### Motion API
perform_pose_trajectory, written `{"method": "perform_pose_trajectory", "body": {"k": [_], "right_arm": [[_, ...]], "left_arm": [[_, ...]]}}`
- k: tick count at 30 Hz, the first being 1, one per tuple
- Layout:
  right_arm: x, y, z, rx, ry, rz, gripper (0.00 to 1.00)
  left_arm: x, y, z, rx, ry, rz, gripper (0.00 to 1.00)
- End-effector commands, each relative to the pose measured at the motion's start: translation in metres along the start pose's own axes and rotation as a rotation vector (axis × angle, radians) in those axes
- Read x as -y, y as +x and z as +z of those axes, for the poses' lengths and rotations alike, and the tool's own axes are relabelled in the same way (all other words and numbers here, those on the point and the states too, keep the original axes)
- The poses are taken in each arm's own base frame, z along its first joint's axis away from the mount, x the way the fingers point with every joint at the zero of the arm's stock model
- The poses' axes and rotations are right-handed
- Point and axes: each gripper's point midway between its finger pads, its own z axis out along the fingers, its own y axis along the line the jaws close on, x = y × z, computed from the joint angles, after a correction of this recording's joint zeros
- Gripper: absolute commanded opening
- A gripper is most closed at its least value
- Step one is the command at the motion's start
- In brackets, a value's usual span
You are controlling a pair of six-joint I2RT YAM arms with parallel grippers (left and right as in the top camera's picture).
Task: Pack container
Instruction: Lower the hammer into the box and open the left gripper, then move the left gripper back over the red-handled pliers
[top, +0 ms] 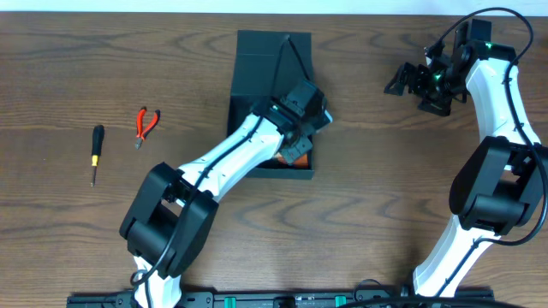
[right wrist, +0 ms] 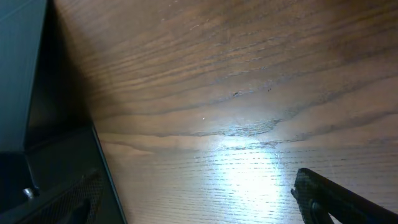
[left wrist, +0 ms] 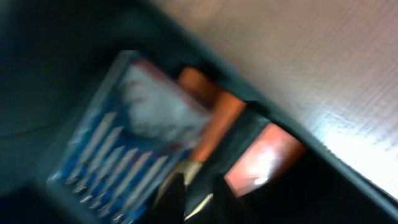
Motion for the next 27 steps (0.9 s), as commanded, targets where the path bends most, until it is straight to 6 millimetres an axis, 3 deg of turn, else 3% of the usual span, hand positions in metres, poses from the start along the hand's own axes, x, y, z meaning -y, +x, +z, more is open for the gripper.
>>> {"method": "perform_pose_trajectory", "body": {"k": [1,7,11,14,17,20,23,27], "right_arm": [[-0.002,0.002,0.006,-0.016,0.000,0.006,0.99],[-0.002,0.002,0.006,-0.016,0.000,0.006,0.99],[-0.002,0.002,0.006,-0.014,0.000,0.006,0.99],[-0.002,0.001,0.006,-0.011,-0.001,0.004,0.99],[-0.002,0.001,0.006,-0.011,0.000,0.004,0.99],[-0.003,-0.001,0.006,-0.002,-0.002,0.001,0.99],[-0.003,-0.004,0.006,0.010,-0.004,-0.004,0.99],[-0.003,-0.004,0.006,0.012,-0.004,-0.005,0.99]], "left_arm": [[-0.035,-0.021,-0.050,0.077,-0.108,-0.069,0.37],[-0.055,-0.008,-0.136,0.105,-0.174,-0.104,0.47],[-0.095,0.029,-0.185,0.098,-0.317,-0.304,0.54],[-0.127,0.072,-0.201,0.052,-0.355,-0.506,0.65],[-0.155,0.117,-0.196,-0.042,-0.341,-0.630,0.80],[-0.172,0.154,-0.172,-0.150,-0.241,-0.671,0.89],[-0.183,0.187,-0.141,-0.271,-0.160,-0.688,0.90],[-0.200,0.214,-0.098,-0.366,-0.109,-0.716,0.90]]}}
